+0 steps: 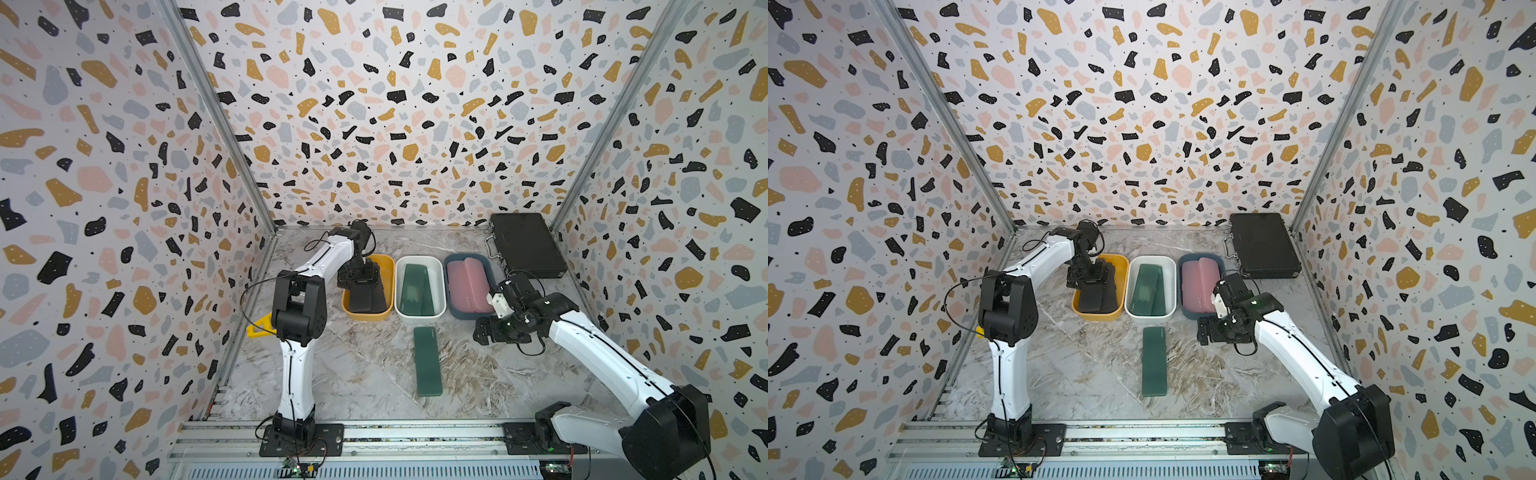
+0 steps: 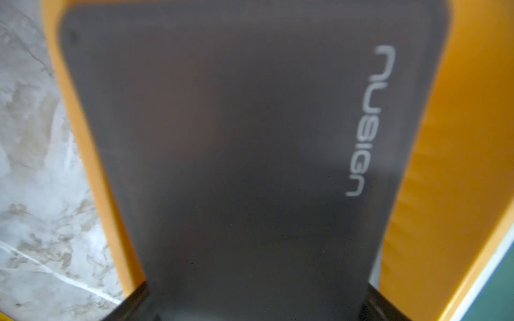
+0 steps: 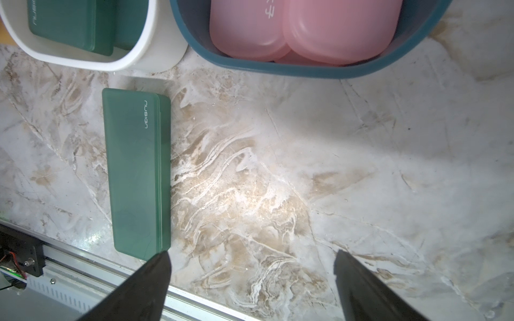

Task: Place the pencil cases by color into the storage box
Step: Place the pencil case at the storage box.

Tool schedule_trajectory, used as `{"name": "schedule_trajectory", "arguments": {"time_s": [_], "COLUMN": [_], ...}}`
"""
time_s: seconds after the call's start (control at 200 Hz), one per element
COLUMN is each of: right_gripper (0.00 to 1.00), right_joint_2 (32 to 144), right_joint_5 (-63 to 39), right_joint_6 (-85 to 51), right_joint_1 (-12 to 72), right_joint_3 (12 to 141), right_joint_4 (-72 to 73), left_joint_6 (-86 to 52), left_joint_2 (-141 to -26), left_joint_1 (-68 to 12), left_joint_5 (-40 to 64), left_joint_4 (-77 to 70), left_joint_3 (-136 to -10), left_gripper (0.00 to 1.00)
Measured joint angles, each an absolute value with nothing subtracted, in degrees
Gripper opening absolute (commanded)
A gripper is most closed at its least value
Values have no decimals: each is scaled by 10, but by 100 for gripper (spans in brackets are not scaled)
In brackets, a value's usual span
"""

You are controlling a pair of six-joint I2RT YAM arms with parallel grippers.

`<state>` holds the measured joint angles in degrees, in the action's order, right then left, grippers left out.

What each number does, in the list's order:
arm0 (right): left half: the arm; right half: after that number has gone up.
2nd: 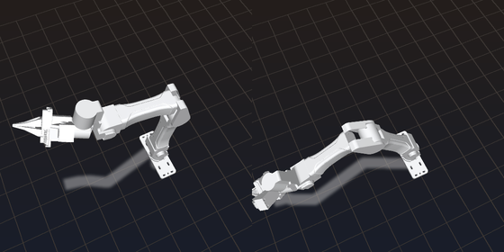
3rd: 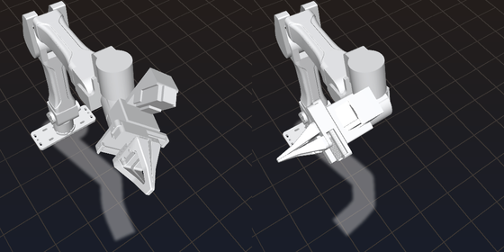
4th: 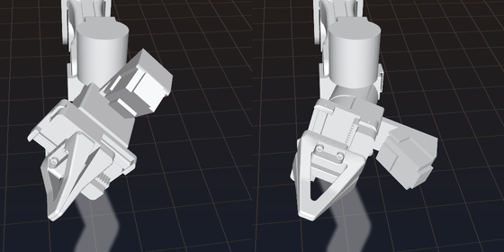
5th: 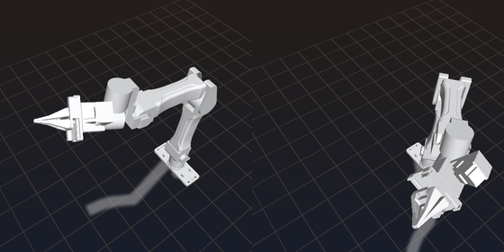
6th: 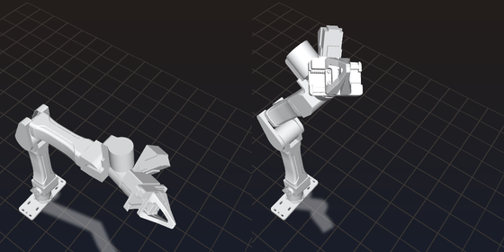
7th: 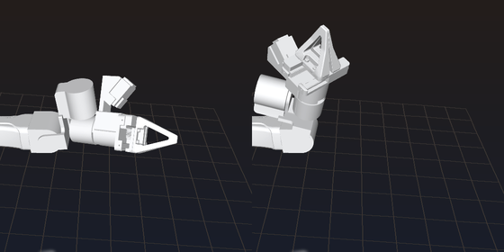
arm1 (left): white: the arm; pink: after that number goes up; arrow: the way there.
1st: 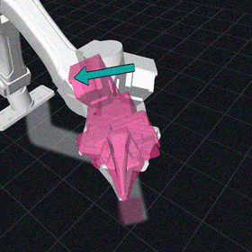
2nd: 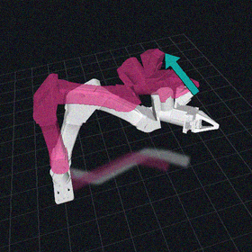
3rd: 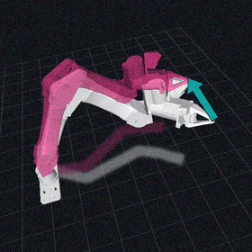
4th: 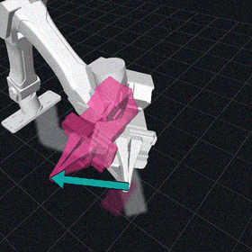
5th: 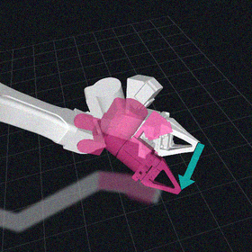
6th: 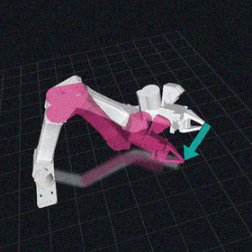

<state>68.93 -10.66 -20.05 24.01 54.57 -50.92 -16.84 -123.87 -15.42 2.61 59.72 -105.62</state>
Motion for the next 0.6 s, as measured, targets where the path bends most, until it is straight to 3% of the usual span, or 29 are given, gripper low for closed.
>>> {"name": "schedule_trajectory", "arguments": {"time_s": [0.601], "right_gripper": [97], "right_joint_2": [689], "right_joint_5": [-107], "right_joint_6": [-200], "right_joint_1": [240], "right_joint_3": [546], "right_joint_4": [-510], "left_joint_6": [-166], "left_joint_2": [-1234], "left_joint_1": [-154], "left_joint_5": [17], "left_joint_4": [606], "left_joint_3": [-1056], "left_gripper": [90]}}
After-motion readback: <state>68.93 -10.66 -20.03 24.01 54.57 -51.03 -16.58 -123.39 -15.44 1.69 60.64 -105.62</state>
